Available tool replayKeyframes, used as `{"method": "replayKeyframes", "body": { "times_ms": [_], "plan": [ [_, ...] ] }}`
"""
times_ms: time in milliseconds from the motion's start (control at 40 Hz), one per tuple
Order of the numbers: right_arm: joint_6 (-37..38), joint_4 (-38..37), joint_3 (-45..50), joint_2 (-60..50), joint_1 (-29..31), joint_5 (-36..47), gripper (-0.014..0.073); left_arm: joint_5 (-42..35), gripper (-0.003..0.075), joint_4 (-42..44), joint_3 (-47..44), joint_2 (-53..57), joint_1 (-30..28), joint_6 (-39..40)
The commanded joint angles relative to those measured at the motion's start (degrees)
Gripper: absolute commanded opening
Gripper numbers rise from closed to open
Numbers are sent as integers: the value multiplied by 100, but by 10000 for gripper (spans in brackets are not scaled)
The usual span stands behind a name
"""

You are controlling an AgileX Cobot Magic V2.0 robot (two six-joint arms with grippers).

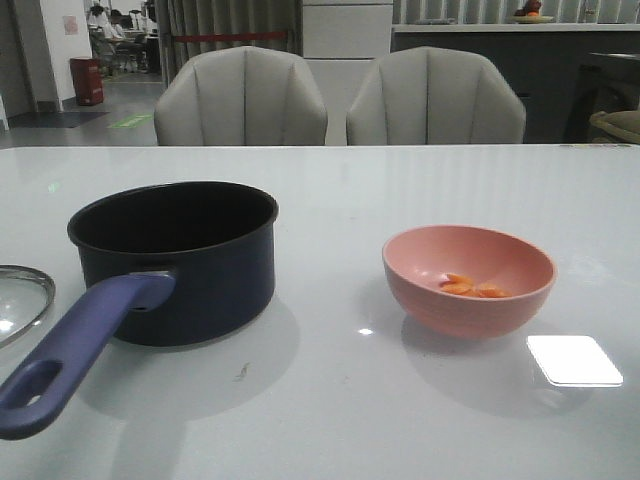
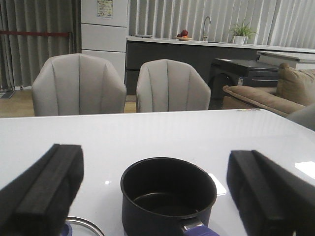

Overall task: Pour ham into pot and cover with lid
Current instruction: 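Lower the right gripper to the pink bowl rim and grasp it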

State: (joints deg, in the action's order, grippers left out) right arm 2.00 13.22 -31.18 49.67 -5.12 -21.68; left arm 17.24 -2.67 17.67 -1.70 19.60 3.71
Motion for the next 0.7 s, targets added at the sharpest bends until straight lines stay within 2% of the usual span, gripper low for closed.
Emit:
{"method": "replayKeyframes", "body": {
  "times_ms": [0, 200, 675],
  "plan": [
    [-15, 168, -709, 716, 2, -133, 515, -480, 625, -29, 138, -62, 44, -6],
    [-288, 192, -1836, 2189, -104, -846, 515, -480, 625, -29, 138, -62, 44, -6],
    [-645, 243, -3186, 4316, -637, -914, 509, -480, 625, -29, 138, -62, 44, -6]
  ]
}}
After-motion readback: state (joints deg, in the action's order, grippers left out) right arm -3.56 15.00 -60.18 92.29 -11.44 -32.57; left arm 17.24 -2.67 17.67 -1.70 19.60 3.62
